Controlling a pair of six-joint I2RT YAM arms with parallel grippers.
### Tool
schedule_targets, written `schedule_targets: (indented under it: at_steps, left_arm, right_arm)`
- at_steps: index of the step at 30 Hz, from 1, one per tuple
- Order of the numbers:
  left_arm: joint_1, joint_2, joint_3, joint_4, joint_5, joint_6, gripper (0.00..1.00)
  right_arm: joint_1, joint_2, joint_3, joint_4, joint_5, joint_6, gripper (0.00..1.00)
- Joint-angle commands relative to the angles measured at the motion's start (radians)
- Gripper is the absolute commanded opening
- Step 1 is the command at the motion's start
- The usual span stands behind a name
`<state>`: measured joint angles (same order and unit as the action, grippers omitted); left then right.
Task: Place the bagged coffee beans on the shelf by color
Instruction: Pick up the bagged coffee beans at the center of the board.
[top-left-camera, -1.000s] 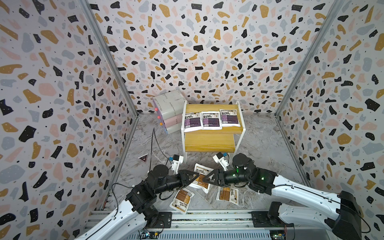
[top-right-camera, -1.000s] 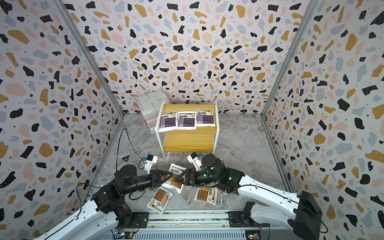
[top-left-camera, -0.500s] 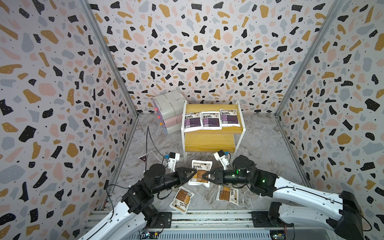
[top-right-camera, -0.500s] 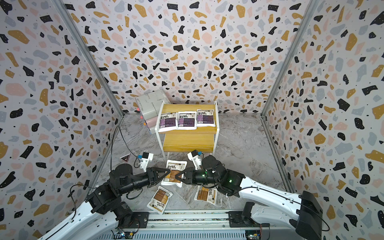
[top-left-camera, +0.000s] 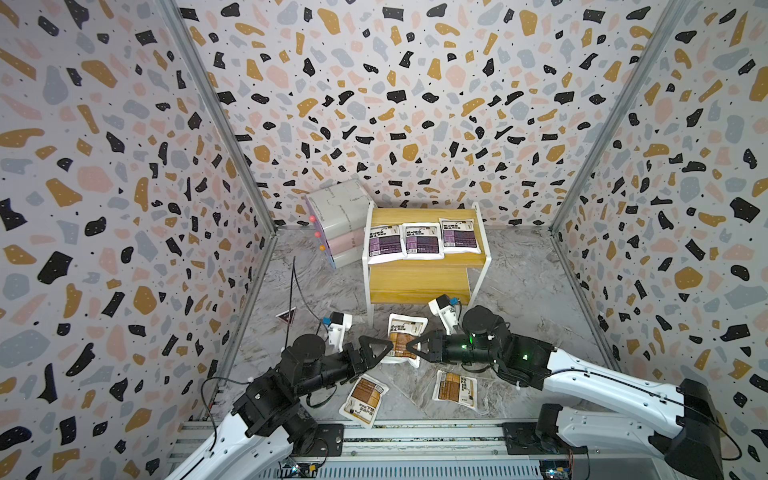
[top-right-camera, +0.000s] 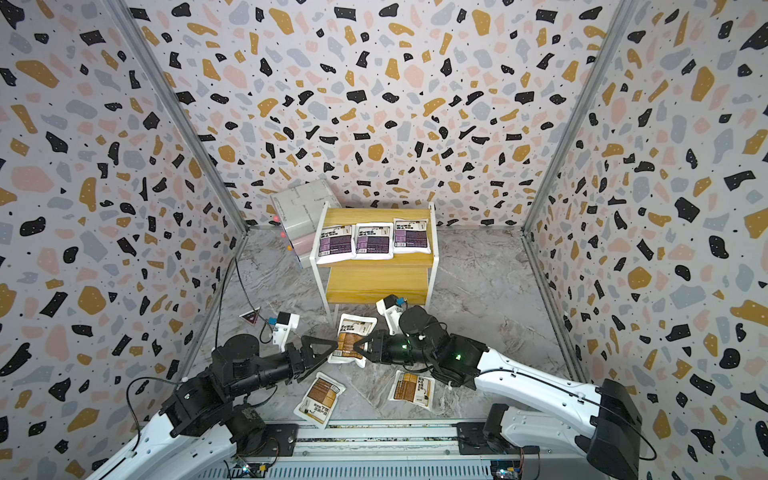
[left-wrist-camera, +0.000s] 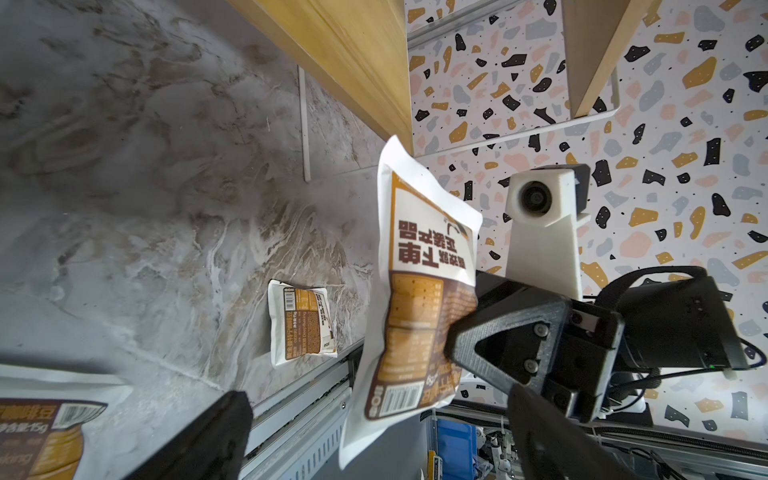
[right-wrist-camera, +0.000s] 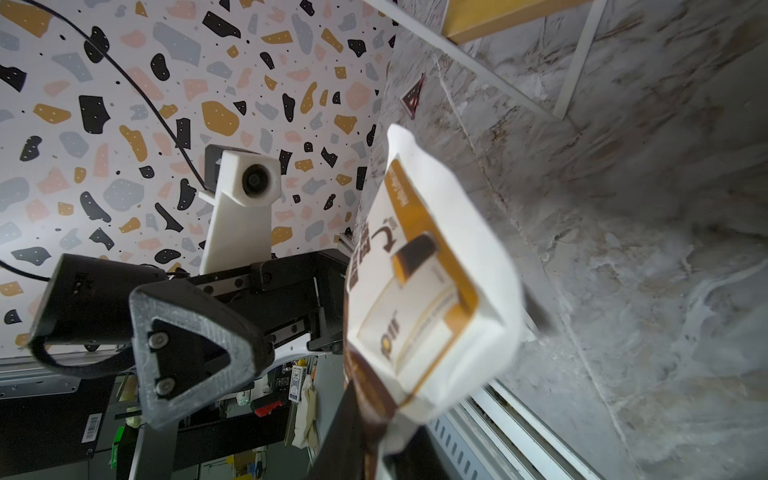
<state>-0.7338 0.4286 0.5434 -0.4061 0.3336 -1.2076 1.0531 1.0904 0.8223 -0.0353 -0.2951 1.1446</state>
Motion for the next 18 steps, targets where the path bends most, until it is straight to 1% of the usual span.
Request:
schedule_targets:
  at_steps: [1, 6, 12, 14, 18]
  left_arm:
    - [0.011, -0.017, 0.023, -0.043, -0.027, 0.01, 1.0]
    - [0.023, 0.014, 0.011, 0.033, -0.027, 0.01, 1.0]
    - [0.051, 0.083, -0.012, 0.208, 0.001, -0.007, 1.0]
    - [0.066, 0.11, -0.023, 0.277, 0.023, -0.019, 0.96]
    - [0.093, 0.139, -0.042, 0.358, 0.06, -0.045, 0.81]
  right_arm:
    - [-0.021, 0.031, 0.064, -0.035, 0.005, -0.049, 0.14]
    - [-0.028, 0.113, 0.123, 0.026, -0.065, -0.038, 0.14]
    - [-0.028, 0.129, 0.124, 0.098, -0.09, 0.01, 0.14]
    - [-0.028, 0.132, 0.123, 0.12, -0.103, 0.029, 0.14]
    - [-0.028, 0.118, 0.118, 0.113, -0.093, 0.035, 0.14]
